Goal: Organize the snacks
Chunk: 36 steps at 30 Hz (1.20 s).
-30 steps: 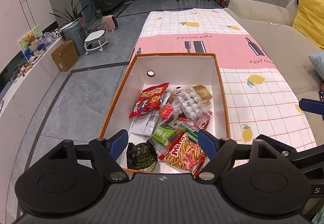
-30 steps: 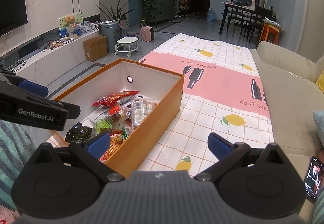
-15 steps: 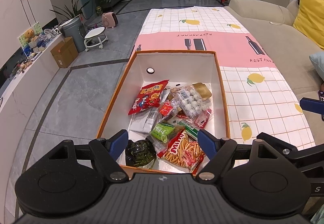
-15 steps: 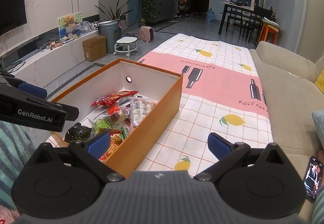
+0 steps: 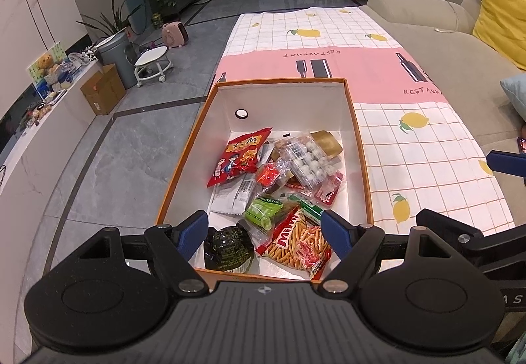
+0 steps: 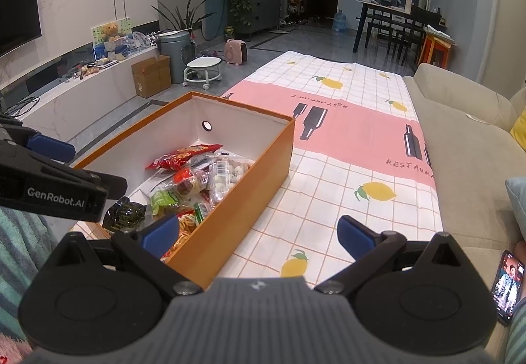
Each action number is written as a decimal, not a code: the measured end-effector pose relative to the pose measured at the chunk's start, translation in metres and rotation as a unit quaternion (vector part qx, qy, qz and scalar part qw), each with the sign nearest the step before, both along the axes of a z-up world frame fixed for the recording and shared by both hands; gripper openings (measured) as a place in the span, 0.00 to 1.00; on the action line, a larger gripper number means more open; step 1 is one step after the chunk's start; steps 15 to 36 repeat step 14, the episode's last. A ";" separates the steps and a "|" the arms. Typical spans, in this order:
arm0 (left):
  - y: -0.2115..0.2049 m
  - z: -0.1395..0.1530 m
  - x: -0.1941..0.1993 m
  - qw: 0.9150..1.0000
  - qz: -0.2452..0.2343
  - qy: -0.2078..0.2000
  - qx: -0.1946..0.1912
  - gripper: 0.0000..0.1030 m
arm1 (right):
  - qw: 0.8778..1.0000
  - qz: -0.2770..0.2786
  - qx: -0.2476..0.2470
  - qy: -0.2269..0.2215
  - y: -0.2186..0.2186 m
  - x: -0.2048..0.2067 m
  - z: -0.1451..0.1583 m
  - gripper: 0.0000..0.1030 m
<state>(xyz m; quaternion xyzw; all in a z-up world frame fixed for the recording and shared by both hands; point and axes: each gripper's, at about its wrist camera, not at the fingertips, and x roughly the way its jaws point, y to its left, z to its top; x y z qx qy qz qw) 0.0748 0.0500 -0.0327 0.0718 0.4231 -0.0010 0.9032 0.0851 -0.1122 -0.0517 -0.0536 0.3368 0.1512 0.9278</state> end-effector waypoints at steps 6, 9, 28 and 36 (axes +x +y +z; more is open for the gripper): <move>0.000 0.000 0.000 1.000 0.000 -0.001 0.001 0.89 | 1.000 0.000 -0.001 0.003 0.002 0.000 -0.002 0.96; 0.001 0.000 0.000 1.000 -0.001 -0.002 0.000 0.89 | 1.000 0.000 -0.002 0.004 0.002 0.000 -0.002 0.96; 0.003 0.000 0.000 1.000 0.005 -0.003 -0.005 0.89 | 1.000 -0.001 -0.001 0.005 0.002 0.001 -0.002 0.96; 0.003 0.000 0.000 1.000 0.005 -0.003 -0.005 0.89 | 1.000 -0.001 -0.001 0.005 0.002 0.001 -0.002 0.96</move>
